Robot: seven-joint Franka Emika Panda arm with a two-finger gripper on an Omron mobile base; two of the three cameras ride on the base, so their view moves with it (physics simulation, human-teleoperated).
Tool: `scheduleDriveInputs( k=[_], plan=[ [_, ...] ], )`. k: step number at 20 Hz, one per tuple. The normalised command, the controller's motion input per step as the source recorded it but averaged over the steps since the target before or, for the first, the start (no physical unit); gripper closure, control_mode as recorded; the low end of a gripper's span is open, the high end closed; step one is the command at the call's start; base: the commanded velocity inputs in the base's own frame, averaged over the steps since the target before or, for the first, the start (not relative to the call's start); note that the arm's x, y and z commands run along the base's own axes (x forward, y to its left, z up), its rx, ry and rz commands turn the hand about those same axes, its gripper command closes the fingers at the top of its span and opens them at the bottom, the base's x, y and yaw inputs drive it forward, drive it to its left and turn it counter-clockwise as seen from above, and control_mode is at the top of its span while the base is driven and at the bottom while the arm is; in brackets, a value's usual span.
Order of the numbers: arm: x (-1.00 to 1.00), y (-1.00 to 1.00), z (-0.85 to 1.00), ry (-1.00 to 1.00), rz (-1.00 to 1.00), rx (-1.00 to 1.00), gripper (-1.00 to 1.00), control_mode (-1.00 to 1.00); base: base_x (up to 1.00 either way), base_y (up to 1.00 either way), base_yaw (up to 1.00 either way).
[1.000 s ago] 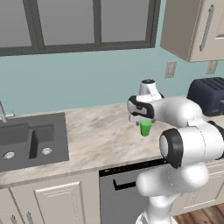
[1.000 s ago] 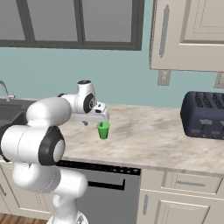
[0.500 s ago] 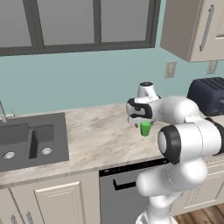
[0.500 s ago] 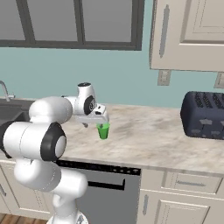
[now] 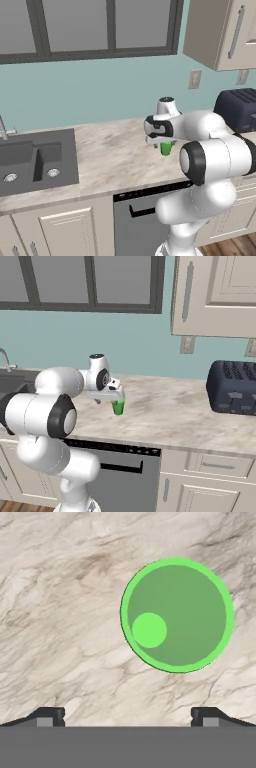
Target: Place the pitcher and cup on the dining counter for serving.
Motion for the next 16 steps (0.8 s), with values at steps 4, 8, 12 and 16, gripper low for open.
scheduleDriveInputs(
  k=[4,8,12,16],
  plan=[
    [0.00,0.04,-0.03,0.00,0.01,0.00,-1.00,-1.00,0.00,0.00,0.00],
    [-0.02,0.10,0.18,-0.01,0.01,0.00,-1.00,-1.00,0.00,0.00,0.00],
    [-0.02,0.01,0.36,-0.05,0.00,0.00,-1.00,-1.00,0.00,0.00,0.00],
    [0.13,0.01,0.28,-0.01,0.00,0.00,-1.00,-1.00,0.00,0.00,0.00]
  ],
)
